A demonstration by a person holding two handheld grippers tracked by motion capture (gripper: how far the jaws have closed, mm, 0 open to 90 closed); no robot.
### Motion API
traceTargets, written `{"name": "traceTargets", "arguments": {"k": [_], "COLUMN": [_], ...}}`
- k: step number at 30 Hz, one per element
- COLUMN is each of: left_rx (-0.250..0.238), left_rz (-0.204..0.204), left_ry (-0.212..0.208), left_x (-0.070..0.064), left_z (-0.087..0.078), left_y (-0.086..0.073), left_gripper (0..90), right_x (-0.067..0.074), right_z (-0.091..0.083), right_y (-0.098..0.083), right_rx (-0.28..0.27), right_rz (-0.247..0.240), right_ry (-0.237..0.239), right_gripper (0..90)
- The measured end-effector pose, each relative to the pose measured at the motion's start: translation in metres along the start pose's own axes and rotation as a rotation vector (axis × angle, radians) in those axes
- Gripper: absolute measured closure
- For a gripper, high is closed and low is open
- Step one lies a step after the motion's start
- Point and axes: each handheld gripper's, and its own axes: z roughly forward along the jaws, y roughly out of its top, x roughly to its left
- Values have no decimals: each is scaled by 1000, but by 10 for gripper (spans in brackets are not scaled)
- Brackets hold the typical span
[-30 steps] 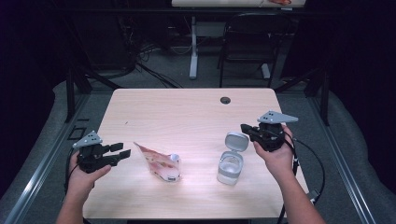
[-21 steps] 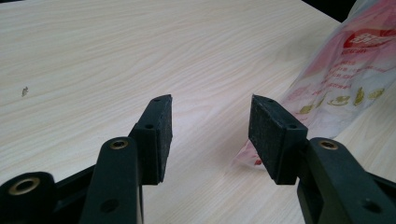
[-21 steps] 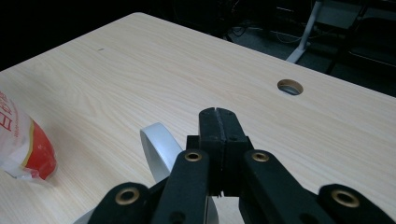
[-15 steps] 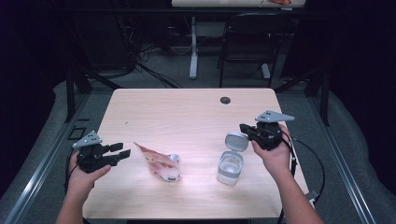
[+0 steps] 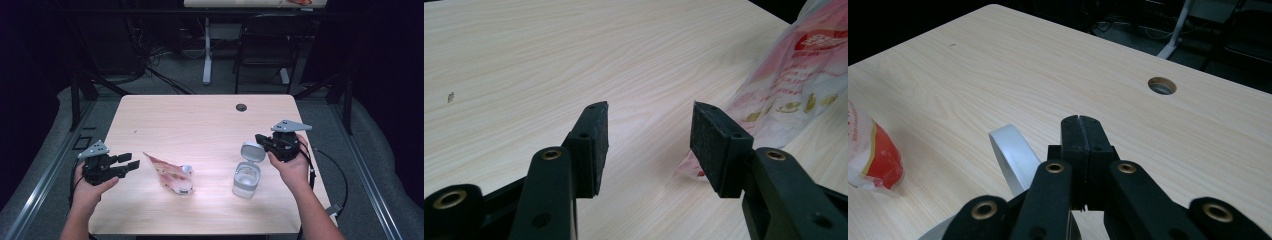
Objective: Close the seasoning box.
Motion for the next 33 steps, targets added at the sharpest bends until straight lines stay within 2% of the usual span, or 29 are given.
{"name": "traceTargets", "arguments": {"k": [17,33], "left_rx": [-2,-4], "left_rz": [-5,-6], "left_ry": [1,3], "left_x": [0,0], "left_z": [0,-1], "left_y": [0,0], "left_gripper": [498,498], "right_x": [2,13], "right_z": [-1,-8], "right_y": [-2,-12], "right_rx": [0,-4], "right_rz": [-8,-28], "right_ry": [9,40], "right_gripper": [900,900]}}
